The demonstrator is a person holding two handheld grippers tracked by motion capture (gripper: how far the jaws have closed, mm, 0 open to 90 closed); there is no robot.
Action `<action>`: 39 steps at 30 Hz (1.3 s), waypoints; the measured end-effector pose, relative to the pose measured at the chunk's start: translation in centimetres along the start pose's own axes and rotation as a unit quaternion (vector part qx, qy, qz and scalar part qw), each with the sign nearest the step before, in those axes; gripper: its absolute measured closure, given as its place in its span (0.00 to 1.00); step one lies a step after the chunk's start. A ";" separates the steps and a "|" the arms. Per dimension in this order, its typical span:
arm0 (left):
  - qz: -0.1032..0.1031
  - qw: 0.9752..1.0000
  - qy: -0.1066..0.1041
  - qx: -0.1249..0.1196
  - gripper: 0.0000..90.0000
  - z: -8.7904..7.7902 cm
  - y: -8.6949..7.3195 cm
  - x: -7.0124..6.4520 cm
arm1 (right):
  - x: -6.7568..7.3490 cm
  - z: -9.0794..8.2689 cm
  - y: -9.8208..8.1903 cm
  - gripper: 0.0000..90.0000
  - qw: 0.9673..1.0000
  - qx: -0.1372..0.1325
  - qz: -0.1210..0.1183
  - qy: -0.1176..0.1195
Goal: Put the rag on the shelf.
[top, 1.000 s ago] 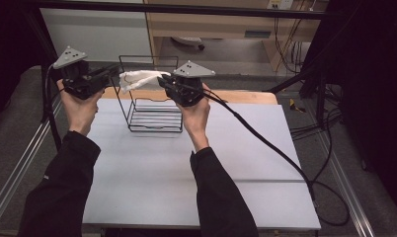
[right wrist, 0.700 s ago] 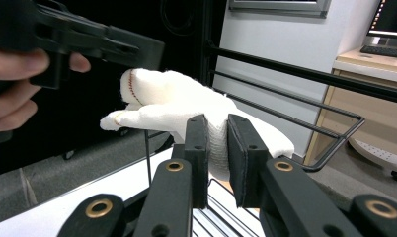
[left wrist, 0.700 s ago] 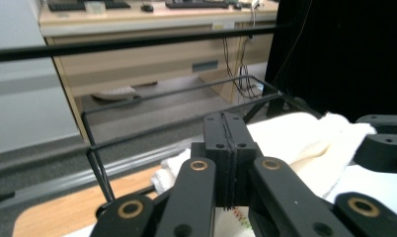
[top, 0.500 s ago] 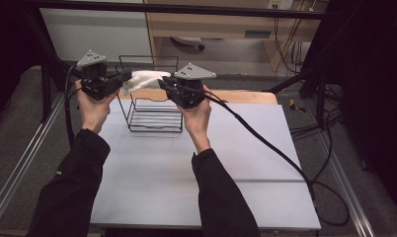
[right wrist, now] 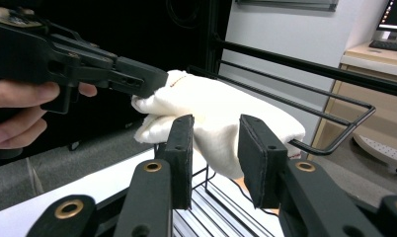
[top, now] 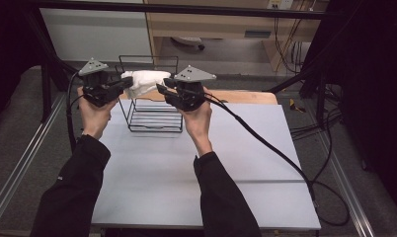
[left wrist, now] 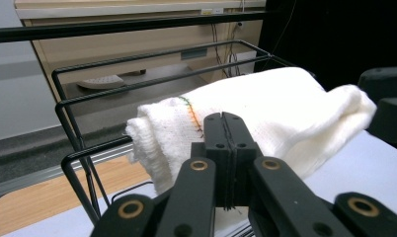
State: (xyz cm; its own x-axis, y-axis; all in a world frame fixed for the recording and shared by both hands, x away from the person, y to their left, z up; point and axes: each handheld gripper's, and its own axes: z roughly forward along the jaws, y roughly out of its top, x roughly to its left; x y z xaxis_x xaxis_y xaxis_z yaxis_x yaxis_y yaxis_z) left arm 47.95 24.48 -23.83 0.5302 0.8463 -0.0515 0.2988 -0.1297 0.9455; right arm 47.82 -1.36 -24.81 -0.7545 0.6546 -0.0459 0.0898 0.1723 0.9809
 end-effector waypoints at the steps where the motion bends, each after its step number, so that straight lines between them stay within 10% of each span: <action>1: 0.001 1.000 0.000 0.001 0.99 0.1 -0.1 0.0 | 0.0 -0.1 0.1 0.71 1.000 -0.002 0.002 0.001; 14: 0.000 1.000 -0.005 0.005 0.99 0.7 -1.1 0.1 | -0.5 1.1 -0.5 0.95 0.999 0.037 0.027 0.015; 26: 0.002 1.000 -0.008 0.009 0.99 0.8 -1.8 0.4 | -0.9 2.6 -1.6 0.95 0.998 0.060 0.025 -0.011; 39: 0.020 1.000 -0.022 0.005 0.92 -1.5 -2.3 -0.3 | -0.4 -0.1 -0.5 0.66 0.999 0.043 0.028 0.013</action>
State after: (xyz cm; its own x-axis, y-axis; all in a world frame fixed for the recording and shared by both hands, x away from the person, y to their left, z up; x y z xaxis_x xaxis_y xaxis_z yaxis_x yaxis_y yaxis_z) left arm 45.97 25.29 -25.50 0.5768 0.8164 -0.0289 0.2854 -0.1683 0.9435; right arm 48.04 -1.79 -25.30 -0.7630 0.6462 0.0139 0.1860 0.1989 0.9622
